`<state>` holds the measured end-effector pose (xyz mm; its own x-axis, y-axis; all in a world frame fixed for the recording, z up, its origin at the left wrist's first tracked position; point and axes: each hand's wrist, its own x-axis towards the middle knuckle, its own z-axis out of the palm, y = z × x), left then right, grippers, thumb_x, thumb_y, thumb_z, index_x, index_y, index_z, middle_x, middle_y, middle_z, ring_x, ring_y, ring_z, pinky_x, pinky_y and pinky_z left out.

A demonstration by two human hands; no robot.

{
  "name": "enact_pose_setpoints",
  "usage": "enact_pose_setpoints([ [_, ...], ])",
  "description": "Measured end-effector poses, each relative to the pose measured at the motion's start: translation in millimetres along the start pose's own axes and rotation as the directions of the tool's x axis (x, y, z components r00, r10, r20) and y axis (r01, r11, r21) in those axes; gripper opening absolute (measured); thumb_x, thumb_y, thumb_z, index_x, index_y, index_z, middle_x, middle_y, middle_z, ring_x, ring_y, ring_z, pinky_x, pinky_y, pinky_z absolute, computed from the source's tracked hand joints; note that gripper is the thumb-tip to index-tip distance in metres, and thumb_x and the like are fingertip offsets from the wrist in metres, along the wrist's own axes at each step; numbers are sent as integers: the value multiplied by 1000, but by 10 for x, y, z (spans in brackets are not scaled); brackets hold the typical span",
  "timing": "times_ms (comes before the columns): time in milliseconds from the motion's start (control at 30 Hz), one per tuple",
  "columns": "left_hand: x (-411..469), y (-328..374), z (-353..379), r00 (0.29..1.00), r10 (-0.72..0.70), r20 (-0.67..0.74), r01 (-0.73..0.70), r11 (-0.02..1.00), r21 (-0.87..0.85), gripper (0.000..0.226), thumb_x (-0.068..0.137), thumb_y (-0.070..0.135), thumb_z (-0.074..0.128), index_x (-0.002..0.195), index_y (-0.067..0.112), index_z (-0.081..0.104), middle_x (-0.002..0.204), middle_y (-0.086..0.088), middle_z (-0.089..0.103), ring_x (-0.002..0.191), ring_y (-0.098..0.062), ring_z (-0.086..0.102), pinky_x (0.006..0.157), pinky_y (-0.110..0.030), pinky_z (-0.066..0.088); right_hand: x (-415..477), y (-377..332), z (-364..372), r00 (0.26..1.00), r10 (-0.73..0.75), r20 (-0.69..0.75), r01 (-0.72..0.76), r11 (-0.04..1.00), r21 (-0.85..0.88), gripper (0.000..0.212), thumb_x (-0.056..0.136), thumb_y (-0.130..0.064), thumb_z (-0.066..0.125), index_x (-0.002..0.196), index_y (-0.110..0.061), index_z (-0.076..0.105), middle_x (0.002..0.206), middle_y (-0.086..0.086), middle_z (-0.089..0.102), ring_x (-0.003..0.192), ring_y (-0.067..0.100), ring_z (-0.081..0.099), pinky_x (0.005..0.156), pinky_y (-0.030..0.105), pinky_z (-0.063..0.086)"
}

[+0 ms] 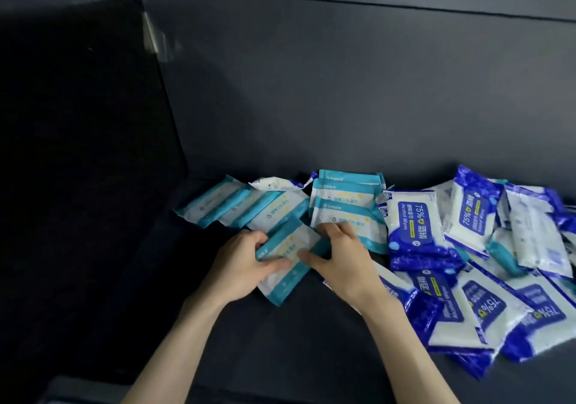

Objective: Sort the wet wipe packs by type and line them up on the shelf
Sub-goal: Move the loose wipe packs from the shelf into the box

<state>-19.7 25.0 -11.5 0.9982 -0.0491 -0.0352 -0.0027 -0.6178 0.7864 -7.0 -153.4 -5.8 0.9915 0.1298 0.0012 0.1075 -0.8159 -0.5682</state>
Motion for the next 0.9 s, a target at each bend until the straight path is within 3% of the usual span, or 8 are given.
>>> enact_pose_setpoints([
  [133, 86, 2, -63, 994, 111, 22, -105, 975, -197, 25, 81, 23, 73, 90, 11, 53, 78, 9, 65, 72, -7, 62, 67, -26, 50, 97, -50, -47, 997, 71, -39, -58, 963, 262, 57, 77, -29, 77, 127, -20, 51, 108, -7, 50, 101, 13, 53, 84, 19, 39],
  [233, 151, 34, -78, 991, 127, -34, -130, 920, -370, 17, 85, 15, 69, 91, 12, 53, 77, 11, 64, 71, 0, 59, 65, -15, 45, 194, -126, -57, 992, 127, -3, -107, 849, 518, 47, 75, -21, 79, 113, -21, 51, 100, -7, 64, 88, 10, 63, 76, 22, 51],
  [300, 228, 10, -87, 989, 134, -62, -147, 933, -329, 11, 90, 22, 62, 93, 14, 56, 82, 7, 63, 75, -1, 58, 68, -15, 45, 301, -165, -4, 985, 173, 8, -138, 757, 639, 39, 75, -12, 78, 107, -12, 56, 96, 1, 70, 84, 14, 68, 75, 27, 56],
  [400, 405, -131, -176, 951, 134, -280, -131, 991, 29, 25, 92, 37, 53, 98, 17, 64, 98, 0, 61, 98, -13, 55, 84, -26, 43, 493, -226, 94, 966, 250, -65, -169, 801, 575, 32, 75, -14, 78, 102, -6, 61, 94, 4, 71, 86, 21, 68, 76, 37, 57],
  [500, 532, -226, -396, 886, 80, -457, 32, 972, 232, 33, 93, 37, 52, 110, 11, 65, 115, -11, 59, 113, -29, 49, 95, -37, 36, 576, -327, 197, 937, 308, -165, -206, 869, 450, 30, 80, -20, 73, 99, -5, 58, 94, 7, 67, 87, 26, 63, 78, 41, 53],
  [667, 749, -306, -559, 919, -199, -339, 333, 854, 401, 60, 97, 50, 32, 144, 13, 32, 148, -12, 33, 134, -33, 30, 107, -46, 23, 530, -471, 269, 922, 286, -262, -196, 926, 322, 27, 89, -24, 64, 98, -9, 43, 94, 11, 62, 91, 30, 58, 68, 31, 39],
  [800, 813, -362, -562, 939, -208, -273, 310, 856, 414, 46, 100, 44, 24, 136, 24, 45, 140, -10, 44, 126, -36, 34, 103, -44, 25, 534, -586, 326, 933, 253, -256, -160, 929, 333, 26, 93, -21, 57, 97, -11, 33, 99, 15, 61, 93, 36, 57, 68, 34, 37],
  [900, 783, -387, -593, 951, -173, -255, 259, 898, 355, 33, 98, 43, 37, 124, 31, 54, 129, -2, 54, 119, -33, 41, 97, -41, 31, 570, -593, 359, 934, 272, -231, -158, 896, 416, 26, 92, -18, 59, 99, -9, 36, 105, 15, 57, 96, 35, 55, 75, 36, 41],
])
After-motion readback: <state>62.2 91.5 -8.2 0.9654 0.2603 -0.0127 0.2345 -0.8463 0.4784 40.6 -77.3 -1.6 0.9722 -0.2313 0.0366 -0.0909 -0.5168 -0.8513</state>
